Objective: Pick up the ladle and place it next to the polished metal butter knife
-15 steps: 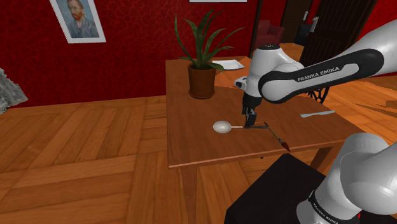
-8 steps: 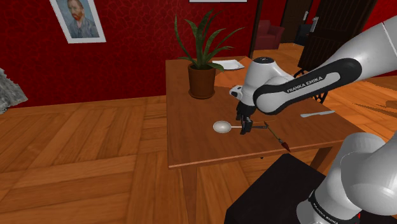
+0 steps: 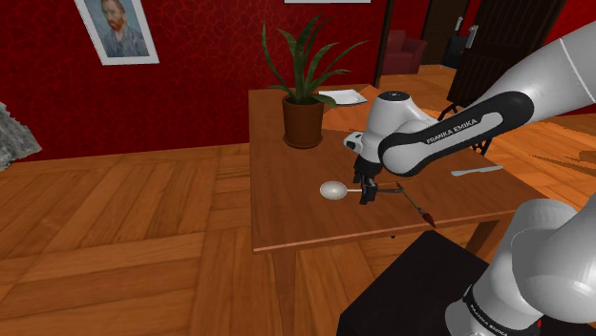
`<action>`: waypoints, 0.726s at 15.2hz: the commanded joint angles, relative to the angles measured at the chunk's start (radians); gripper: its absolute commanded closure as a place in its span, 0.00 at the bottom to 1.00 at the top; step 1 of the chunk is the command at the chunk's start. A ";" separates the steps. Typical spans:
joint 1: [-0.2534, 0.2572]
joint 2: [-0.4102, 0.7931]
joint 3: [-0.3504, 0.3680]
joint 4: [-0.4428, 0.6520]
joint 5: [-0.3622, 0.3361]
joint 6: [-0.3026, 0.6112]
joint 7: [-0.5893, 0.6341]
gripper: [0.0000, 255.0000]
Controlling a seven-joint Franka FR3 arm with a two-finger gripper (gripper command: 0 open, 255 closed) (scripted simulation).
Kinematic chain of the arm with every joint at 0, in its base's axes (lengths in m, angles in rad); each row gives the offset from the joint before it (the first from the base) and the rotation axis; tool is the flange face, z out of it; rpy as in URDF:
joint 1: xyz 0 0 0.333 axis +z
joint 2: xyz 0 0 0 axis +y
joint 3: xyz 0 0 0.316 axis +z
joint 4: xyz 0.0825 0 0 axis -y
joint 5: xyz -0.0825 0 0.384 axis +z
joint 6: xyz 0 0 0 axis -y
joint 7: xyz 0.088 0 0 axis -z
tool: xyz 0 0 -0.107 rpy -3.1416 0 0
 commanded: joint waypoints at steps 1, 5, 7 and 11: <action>0.000 0.000 0.000 0.000 0.000 0.000 0.000 0.00; 0.000 0.000 0.000 0.000 0.000 0.000 0.000 1.00; 0.000 0.000 0.000 0.000 0.000 0.000 0.000 1.00; 0.000 0.000 0.000 0.000 0.000 0.000 0.000 1.00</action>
